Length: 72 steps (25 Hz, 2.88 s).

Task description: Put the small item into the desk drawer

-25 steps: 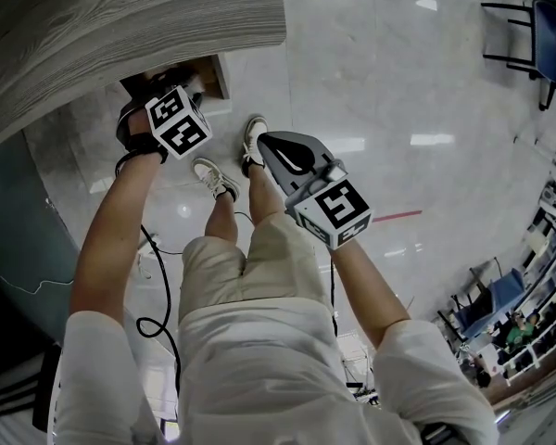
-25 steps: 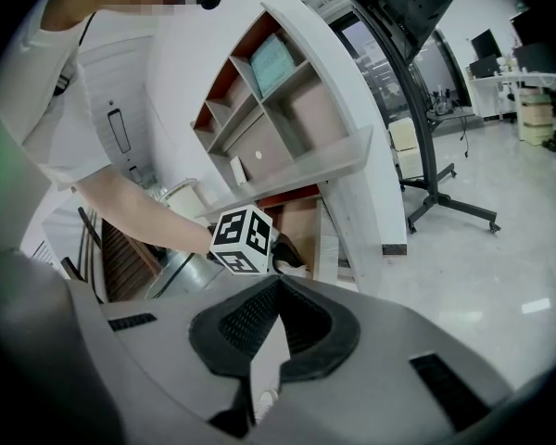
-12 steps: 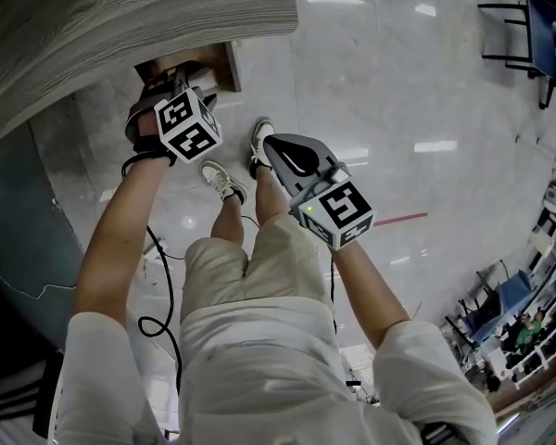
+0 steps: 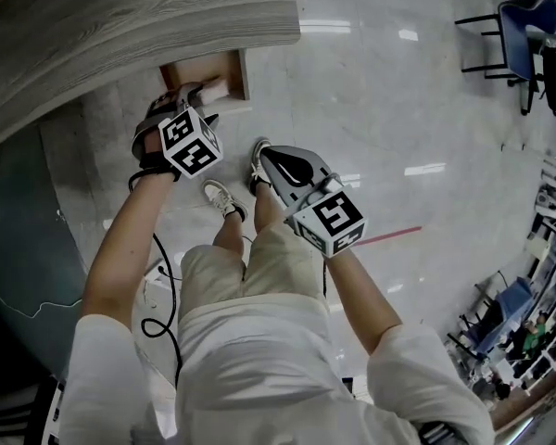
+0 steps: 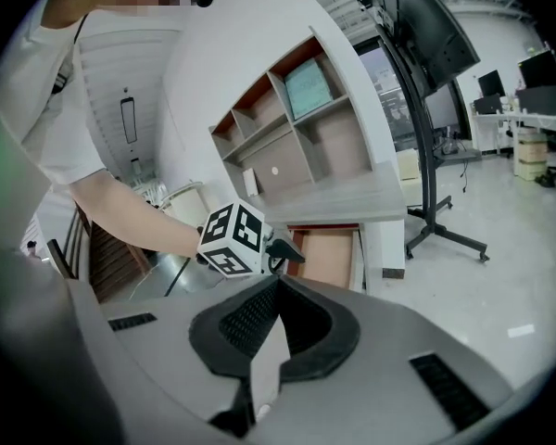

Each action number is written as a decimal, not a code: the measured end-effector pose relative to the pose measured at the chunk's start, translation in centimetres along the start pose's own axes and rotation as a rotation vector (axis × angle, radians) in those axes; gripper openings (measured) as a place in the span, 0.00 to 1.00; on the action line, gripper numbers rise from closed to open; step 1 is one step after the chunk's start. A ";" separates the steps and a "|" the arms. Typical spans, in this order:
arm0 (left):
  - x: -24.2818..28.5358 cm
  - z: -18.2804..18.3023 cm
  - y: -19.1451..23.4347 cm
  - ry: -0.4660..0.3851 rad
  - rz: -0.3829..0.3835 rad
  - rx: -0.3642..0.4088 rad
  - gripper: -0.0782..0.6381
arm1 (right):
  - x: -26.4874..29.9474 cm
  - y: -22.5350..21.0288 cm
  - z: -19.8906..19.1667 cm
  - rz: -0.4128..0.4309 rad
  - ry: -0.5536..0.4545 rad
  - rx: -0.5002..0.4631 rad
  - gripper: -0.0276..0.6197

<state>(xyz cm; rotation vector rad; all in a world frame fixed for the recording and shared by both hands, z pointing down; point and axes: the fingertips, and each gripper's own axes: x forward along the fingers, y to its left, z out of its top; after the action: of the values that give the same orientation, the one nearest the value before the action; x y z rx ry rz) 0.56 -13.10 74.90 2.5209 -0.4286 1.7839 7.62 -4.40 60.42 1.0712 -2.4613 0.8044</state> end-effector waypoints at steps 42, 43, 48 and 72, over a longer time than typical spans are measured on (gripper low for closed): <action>-41.6 0.4 4.3 -0.601 0.366 -0.638 0.12 | -15.8 15.1 27.8 0.026 -0.352 -0.240 0.04; -42.4 0.7 4.6 -0.619 0.376 -0.644 0.12 | -16.0 14.8 28.4 0.027 -0.358 -0.239 0.04; -46.1 1.6 6.4 -0.717 0.423 -0.666 0.12 | -16.6 13.7 30.8 0.060 -0.391 -0.218 0.04; -60.4 -3.6 5.7 -0.950 0.815 -0.756 0.12 | -20.5 7.4 36.4 -0.092 -0.498 -0.268 0.04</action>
<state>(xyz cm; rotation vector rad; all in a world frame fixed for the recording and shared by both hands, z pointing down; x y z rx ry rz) -22.69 -5.36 19.29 2.4724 -1.8849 0.1004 12.72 -11.40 18.89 1.3958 -2.7815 0.1769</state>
